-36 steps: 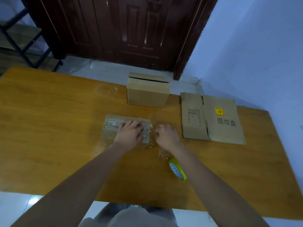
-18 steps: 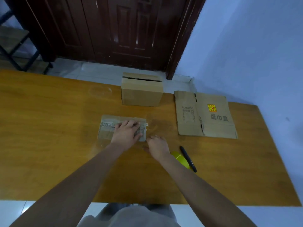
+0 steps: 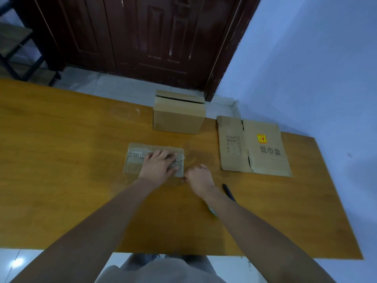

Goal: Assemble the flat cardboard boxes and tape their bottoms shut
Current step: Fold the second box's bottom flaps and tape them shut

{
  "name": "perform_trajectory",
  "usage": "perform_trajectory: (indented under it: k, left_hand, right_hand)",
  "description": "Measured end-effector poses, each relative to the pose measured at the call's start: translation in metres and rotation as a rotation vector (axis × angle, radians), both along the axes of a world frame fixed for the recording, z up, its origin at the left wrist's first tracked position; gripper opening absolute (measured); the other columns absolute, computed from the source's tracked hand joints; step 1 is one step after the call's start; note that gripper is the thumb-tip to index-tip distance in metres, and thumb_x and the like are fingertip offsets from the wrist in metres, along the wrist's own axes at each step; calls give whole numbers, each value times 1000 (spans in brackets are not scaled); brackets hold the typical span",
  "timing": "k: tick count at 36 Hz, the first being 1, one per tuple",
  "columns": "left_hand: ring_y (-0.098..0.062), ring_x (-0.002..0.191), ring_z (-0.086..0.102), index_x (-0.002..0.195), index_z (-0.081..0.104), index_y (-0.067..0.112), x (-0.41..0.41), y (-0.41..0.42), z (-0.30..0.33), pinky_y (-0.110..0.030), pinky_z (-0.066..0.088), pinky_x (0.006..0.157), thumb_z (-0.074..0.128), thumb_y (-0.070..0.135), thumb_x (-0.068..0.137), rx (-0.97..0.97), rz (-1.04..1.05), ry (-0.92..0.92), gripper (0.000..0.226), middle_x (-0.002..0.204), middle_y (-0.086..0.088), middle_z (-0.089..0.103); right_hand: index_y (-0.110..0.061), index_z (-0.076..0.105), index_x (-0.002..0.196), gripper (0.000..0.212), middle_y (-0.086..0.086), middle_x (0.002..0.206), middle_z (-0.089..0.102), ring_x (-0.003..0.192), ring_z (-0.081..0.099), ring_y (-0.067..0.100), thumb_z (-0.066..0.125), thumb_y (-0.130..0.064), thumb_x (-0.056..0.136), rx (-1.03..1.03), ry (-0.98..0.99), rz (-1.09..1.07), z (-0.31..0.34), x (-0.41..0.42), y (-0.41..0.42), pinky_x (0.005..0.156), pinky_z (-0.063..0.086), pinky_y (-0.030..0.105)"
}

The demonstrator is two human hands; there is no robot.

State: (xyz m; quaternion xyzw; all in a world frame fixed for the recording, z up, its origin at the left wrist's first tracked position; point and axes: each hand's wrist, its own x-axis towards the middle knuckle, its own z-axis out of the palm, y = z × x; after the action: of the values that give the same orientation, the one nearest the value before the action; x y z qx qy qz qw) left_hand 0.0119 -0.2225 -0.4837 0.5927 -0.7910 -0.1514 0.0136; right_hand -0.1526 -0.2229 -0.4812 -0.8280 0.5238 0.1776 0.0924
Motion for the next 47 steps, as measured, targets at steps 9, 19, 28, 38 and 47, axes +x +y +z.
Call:
perform_trajectory:
  k: [9, 19, 28, 38, 47]
  left_hand:
    - [-17, 131, 28, 145, 36, 27, 7, -3, -8, -34, 16, 105, 7, 70, 78, 30, -11, 86, 85, 143, 8, 36]
    - [-19, 129, 30, 144, 38, 26, 10, -3, -12, -34, 16, 104, 15, 66, 81, 28, -3, 136, 78, 140, 6, 39]
    - [-19, 129, 29, 146, 35, 27, 11, -4, -14, -32, 14, 103, 23, 64, 88, 18, -10, 133, 69, 142, 7, 37]
    - [-18, 132, 26, 147, 30, 28, 14, -7, -11, -33, 13, 107, 39, 50, 96, 30, -38, 149, 57, 144, 6, 33]
    - [-21, 132, 33, 142, 41, 19, 14, 4, -13, -36, 21, 110, 51, 38, 94, -35, -31, 222, 52, 144, 1, 39]
  right_hand:
    - [-15, 69, 100, 31, 2, 106, 66, 109, 56, 23, 49, -38, 94, 4, 65, 43, -2, 0, -5, 103, 29, 35]
    - [-19, 66, 105, 37, 1, 111, 65, 113, 52, 22, 46, -48, 93, 33, 209, 260, 7, -3, -27, 100, 27, 37]
    - [-15, 68, 89, 43, 5, 96, 69, 95, 63, 22, 55, -56, 85, 21, 245, 253, 5, 3, -55, 85, 37, 33]
    - [-9, 67, 99, 30, 11, 99, 65, 95, 63, 28, 54, -34, 91, 98, 47, -81, -2, -9, -54, 65, 43, 30]
    - [-21, 55, 129, 35, 0, 129, 55, 111, 56, 20, 40, -34, 99, -99, -431, -212, 27, 2, -65, 81, 49, 33]
